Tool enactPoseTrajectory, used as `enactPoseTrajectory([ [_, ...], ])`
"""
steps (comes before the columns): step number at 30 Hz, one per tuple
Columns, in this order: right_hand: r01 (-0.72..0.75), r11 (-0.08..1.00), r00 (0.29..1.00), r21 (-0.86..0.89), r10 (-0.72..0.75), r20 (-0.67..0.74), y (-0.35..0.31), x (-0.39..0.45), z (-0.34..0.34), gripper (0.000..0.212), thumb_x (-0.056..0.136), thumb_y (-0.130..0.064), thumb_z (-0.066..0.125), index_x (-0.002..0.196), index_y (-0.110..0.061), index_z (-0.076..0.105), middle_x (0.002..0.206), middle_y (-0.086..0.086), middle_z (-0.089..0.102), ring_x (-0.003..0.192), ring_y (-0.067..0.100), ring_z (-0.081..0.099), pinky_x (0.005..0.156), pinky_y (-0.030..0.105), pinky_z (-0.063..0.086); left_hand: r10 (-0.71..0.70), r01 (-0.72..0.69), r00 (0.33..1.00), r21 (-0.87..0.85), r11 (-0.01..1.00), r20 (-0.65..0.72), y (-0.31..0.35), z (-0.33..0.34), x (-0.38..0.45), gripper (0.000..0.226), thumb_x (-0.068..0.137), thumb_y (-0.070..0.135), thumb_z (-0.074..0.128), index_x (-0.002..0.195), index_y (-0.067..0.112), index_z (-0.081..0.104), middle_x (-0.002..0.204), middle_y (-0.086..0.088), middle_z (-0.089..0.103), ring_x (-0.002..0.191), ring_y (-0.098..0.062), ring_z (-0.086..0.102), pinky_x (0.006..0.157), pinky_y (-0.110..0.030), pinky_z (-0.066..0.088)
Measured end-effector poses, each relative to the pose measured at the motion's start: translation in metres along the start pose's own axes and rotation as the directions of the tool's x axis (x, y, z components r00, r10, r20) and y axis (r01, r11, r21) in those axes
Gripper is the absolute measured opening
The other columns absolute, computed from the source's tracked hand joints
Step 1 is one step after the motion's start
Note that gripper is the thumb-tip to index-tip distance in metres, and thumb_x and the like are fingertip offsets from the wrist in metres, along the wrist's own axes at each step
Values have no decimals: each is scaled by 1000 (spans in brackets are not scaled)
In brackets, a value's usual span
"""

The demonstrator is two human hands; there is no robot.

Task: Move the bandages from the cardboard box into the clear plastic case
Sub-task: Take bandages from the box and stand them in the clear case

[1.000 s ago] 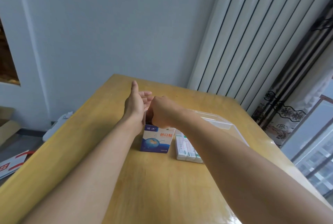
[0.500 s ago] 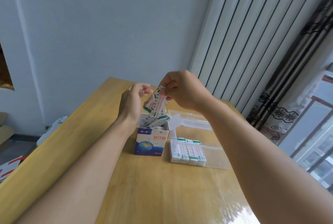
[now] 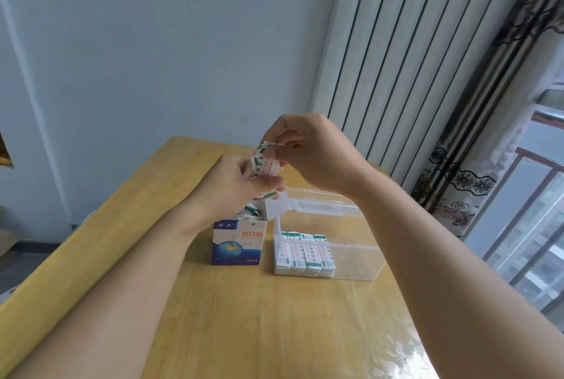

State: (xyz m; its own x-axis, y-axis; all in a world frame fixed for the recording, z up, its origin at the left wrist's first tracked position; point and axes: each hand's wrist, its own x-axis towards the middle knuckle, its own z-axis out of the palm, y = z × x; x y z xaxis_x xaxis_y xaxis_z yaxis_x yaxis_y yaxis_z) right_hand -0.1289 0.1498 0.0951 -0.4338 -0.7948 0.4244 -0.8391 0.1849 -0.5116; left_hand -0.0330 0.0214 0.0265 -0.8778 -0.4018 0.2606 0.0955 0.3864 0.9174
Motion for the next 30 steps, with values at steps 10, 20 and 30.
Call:
enactPoseTrajectory([
  [10, -111, 994, 986, -5, 110, -125, 32, -66, -18, 28, 93, -38, 68, 121, -42, 68, 110, -22, 69, 94, -4, 65, 83, 26, 56, -208, 265, 956, -302, 916, 208, 23, 67, -22, 21, 105, 23, 53, 90, 8, 57, 73, -8, 54, 65, -23, 62, 44, -30, 47],
  [20, -202, 979, 972, -18, 198, -131, 51, -65, -16, 31, 93, -34, 68, 124, -33, 69, 124, -10, 69, 119, 11, 59, 93, 27, 51, -187, 252, 942, -218, 943, 279, 38, 107, -9, 26, 105, 2, 40, 109, 4, 65, 95, -12, 77, 86, -16, 75, 70, -38, 63],
  [30, -214, 976, 976, 28, 215, -22, 62, -66, -25, 34, 94, -35, 64, 129, -35, 66, 120, -12, 70, 99, 7, 69, 78, 31, 61, -216, 303, 921, -250, 920, 323, 30, 110, 2, 16, 95, -5, 55, 104, -4, 68, 90, -17, 72, 82, -23, 73, 53, -27, 54],
])
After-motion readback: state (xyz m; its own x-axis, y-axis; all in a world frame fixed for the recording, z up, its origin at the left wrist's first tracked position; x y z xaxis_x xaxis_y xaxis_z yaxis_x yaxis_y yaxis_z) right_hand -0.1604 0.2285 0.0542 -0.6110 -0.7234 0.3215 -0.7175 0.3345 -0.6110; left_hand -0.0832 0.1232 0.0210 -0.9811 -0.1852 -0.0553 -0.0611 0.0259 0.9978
